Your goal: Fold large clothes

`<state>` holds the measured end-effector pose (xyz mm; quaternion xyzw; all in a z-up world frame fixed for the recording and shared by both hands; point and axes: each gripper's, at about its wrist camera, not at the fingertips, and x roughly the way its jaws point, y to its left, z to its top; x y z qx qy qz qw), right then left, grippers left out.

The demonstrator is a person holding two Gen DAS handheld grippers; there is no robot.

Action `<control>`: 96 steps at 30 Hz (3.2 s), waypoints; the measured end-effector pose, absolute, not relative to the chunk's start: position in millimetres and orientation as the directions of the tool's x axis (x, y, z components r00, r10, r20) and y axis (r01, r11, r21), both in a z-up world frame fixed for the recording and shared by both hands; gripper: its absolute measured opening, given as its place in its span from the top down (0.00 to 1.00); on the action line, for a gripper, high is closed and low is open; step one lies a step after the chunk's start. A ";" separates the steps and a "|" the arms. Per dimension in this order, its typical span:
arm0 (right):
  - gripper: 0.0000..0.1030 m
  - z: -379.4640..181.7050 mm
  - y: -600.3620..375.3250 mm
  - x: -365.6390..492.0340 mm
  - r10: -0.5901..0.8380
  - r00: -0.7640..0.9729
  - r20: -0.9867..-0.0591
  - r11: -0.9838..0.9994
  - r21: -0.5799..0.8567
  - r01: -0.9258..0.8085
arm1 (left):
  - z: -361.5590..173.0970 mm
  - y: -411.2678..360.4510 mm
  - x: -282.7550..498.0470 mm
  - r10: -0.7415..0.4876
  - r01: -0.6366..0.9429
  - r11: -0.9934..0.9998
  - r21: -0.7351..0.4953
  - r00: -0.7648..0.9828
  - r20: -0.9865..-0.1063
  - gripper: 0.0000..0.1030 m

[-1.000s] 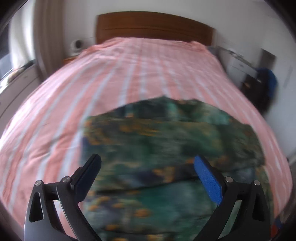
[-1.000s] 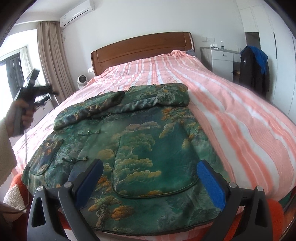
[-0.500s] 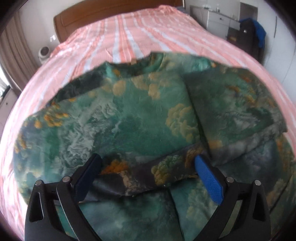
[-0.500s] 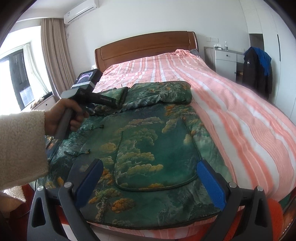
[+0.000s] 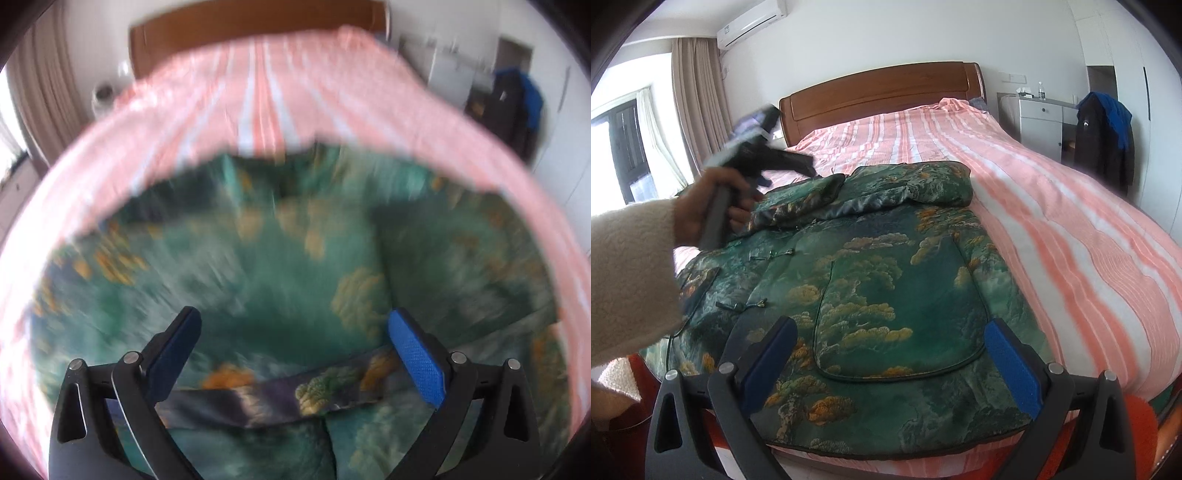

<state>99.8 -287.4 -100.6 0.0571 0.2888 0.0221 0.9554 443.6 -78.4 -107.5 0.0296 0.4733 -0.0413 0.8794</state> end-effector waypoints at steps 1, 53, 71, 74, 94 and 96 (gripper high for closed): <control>0.03 -100.9 -287.0 99.7 0.075 0.831 -0.551 0.993 0.120 -0.010 | -115.5 -79.9 445.7 -0.034 0.100 0.995 0.023 0.534 -0.845 0.01; 0.03 -103.7 -223.6 96.0 0.064 0.841 -0.538 0.992 -0.056 -0.112 | -101.3 75.6 164.8 0.012 -0.157 0.974 -0.161 0.751 -0.660 0.01; 0.03 -107.0 -231.2 96.0 0.056 0.838 -0.543 0.994 -0.049 -0.098 | -101.7 69.8 162.5 0.091 -0.190 0.978 -0.083 0.754 -0.651 0.01; 0.03 -107.2 -228.5 95.9 0.057 0.838 -0.543 0.993 -0.056 -0.104 | -102.4 71.0 161.9 0.098 -0.195 0.978 -0.078 0.753 -0.651 0.01; 0.03 -109.9 -227.8 97.3 0.058 0.831 -0.553 0.993 -0.056 -0.106 | -106.5 74.6 162.4 0.138 -0.234 0.971 -0.058 0.736 -0.662 0.01; 0.03 -109.8 -227.8 97.3 0.058 0.832 -0.552 0.993 -0.056 -0.106 | -106.7 74.4 162.4 0.139 -0.234 0.971 -0.057 0.736 -0.662 0.01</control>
